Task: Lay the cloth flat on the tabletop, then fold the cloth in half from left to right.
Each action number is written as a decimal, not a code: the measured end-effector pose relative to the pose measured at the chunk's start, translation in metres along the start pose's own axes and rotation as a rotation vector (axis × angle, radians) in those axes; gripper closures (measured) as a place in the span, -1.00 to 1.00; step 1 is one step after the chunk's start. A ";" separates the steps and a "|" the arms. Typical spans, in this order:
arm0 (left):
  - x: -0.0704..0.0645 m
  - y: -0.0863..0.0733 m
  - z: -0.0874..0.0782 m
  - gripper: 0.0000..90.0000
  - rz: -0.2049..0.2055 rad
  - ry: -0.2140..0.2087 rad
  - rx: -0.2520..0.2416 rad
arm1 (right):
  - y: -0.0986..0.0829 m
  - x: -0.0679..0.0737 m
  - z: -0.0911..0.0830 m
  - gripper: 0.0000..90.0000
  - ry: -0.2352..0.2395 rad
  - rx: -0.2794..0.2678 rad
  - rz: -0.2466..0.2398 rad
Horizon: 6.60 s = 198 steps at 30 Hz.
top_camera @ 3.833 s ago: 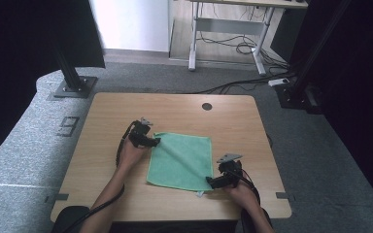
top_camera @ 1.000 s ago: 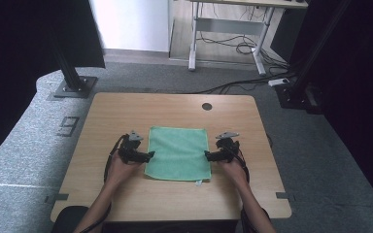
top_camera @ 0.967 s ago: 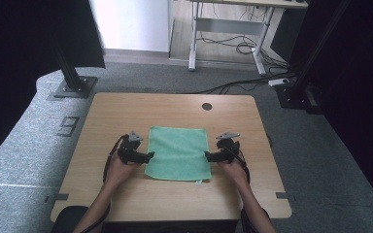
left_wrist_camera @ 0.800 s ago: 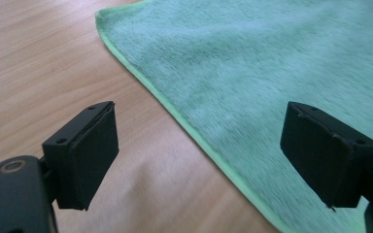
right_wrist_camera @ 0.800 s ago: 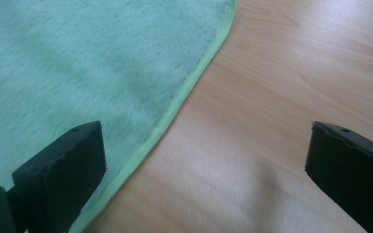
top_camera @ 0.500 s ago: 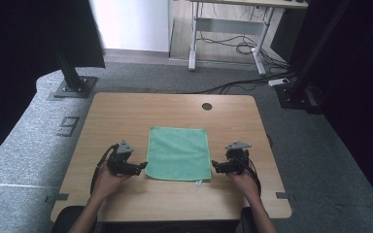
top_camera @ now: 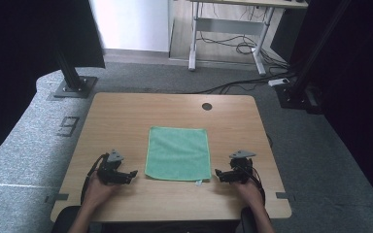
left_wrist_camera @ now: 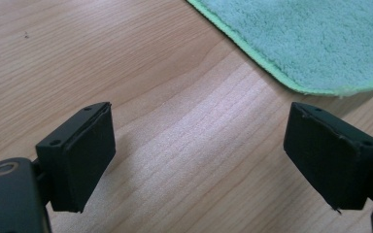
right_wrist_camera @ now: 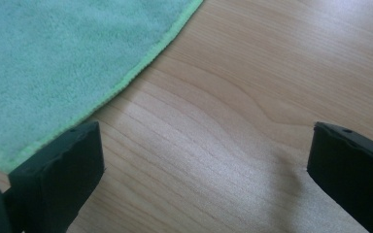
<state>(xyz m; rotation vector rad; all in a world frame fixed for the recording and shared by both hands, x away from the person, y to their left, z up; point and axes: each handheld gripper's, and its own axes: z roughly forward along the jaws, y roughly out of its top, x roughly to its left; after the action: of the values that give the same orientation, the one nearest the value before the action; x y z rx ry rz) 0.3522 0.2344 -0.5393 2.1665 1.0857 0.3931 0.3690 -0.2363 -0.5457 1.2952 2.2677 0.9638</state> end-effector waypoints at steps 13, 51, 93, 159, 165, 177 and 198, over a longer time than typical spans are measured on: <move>0.000 -0.003 0.009 -0.89 0.017 0.017 0.021 | -0.006 0.002 0.007 -1.00 -0.010 0.011 -0.017; 0.004 0.036 0.008 -0.99 -0.014 0.008 -0.060 | -0.002 0.004 0.000 -0.97 -0.009 -0.006 0.001; -0.061 0.052 0.056 -1.00 0.102 0.006 -0.015 | -0.005 -0.016 0.005 -0.94 -0.067 0.016 0.051; 0.047 0.100 0.105 -0.93 -0.107 0.119 0.014 | 0.017 0.012 -0.001 -0.97 0.078 -0.009 -0.033; 0.047 0.100 0.105 -0.93 -0.107 0.119 0.014 | 0.028 0.036 0.002 -0.97 0.146 -0.013 -0.091; 0.048 0.100 0.105 -0.93 -0.104 0.120 0.015 | 0.045 0.077 0.013 -0.96 0.262 0.004 -0.183; 0.047 0.100 0.105 -0.93 -0.106 0.120 0.013 | 0.065 0.154 0.033 -0.71 0.430 0.052 -0.330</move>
<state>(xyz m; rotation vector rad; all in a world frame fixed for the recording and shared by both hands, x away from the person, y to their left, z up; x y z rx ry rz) 0.4958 0.1839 -0.5485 2.1082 1.2666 0.4729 0.3491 -0.0695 -0.5193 0.7410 2.7289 1.1475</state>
